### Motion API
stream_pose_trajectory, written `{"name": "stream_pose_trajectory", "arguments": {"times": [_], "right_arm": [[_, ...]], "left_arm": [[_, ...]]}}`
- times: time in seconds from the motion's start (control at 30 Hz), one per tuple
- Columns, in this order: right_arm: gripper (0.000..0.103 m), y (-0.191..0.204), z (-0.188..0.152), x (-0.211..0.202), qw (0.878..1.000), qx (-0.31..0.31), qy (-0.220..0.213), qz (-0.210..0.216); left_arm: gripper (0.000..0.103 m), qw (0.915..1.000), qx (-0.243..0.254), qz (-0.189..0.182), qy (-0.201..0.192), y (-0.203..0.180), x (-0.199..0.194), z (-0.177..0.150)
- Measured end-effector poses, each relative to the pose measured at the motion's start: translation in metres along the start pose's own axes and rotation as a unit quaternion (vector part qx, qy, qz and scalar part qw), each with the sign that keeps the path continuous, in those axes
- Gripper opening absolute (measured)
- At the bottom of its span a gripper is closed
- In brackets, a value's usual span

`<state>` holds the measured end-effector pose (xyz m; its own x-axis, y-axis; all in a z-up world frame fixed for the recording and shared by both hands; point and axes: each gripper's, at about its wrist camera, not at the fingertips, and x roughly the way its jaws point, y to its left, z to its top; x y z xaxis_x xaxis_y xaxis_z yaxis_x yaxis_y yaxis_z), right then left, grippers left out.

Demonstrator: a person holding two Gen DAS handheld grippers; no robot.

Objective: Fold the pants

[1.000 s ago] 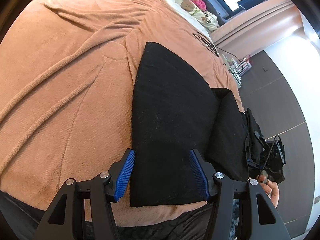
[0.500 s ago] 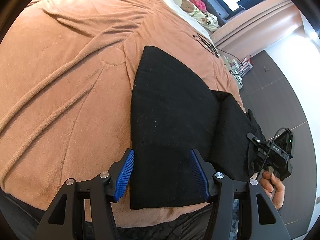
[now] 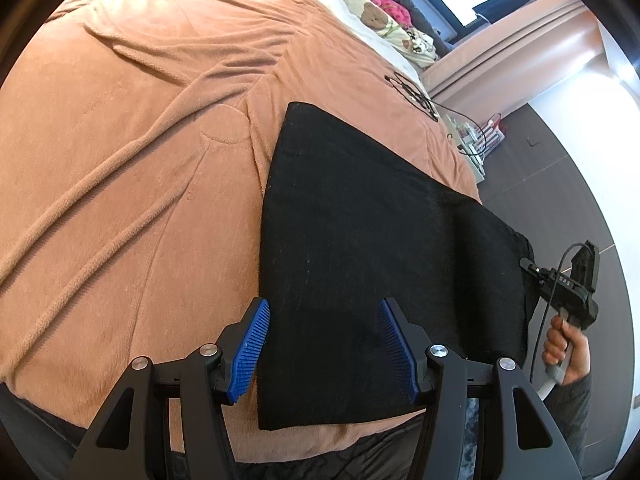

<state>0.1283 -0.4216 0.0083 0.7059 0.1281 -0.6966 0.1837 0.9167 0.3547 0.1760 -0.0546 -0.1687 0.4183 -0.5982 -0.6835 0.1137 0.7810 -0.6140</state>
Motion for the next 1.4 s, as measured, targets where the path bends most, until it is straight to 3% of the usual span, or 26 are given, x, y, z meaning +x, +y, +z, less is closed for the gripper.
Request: {"name": "stream_pose_trajectory", "arguments": {"times": [0.23, 0.5, 0.83, 0.9, 1.0, 1.03, 1.07, 1.3, 1.4], "right_arm": [[0.013, -0.003, 0.037, -0.002, 0.998, -0.022, 0.015, -0.051], [0.012, 0.015, 0.061, 0.026, 0.992, -0.059, 0.039, -0.109], [0.012, 0.019, 0.074, 0.063, 0.973, -0.086, 0.061, -0.204], [0.016, 0.017, 0.071, 0.073, 0.974, -0.078, 0.08, -0.195], [0.037, 0.006, 0.065, 0.068, 0.977, -0.06, 0.083, -0.186], [0.055, 0.003, 0.063, 0.059, 0.982, -0.051, 0.072, -0.168], [0.066, -0.001, 0.06, 0.05, 0.985, -0.043, 0.061, -0.156], [0.068, -0.04, 0.009, -0.006, 0.996, 0.031, 0.03, -0.077], [0.068, -0.052, -0.016, -0.014, 0.996, 0.046, 0.028, -0.068]], "left_arm": [[0.059, 1.0, 0.006, 0.007, 0.002, -0.003, 0.005, 0.004], [0.059, 0.9998, 0.011, 0.015, 0.007, -0.006, 0.01, 0.006], [0.059, 0.9997, 0.007, 0.022, 0.01, -0.002, 0.01, 0.006], [0.059, 0.9996, 0.008, 0.022, 0.016, -0.003, 0.013, 0.005], [0.059, 0.9995, 0.012, 0.021, 0.018, -0.005, 0.017, 0.004], [0.059, 0.9995, 0.012, 0.02, 0.02, -0.005, 0.018, 0.004], [0.059, 0.9995, 0.011, 0.02, 0.023, -0.006, 0.02, 0.004], [0.059, 0.9991, 0.013, 0.009, 0.039, -0.008, 0.031, -0.001], [0.059, 0.999, 0.014, 0.004, 0.043, -0.009, 0.031, -0.004]]}}
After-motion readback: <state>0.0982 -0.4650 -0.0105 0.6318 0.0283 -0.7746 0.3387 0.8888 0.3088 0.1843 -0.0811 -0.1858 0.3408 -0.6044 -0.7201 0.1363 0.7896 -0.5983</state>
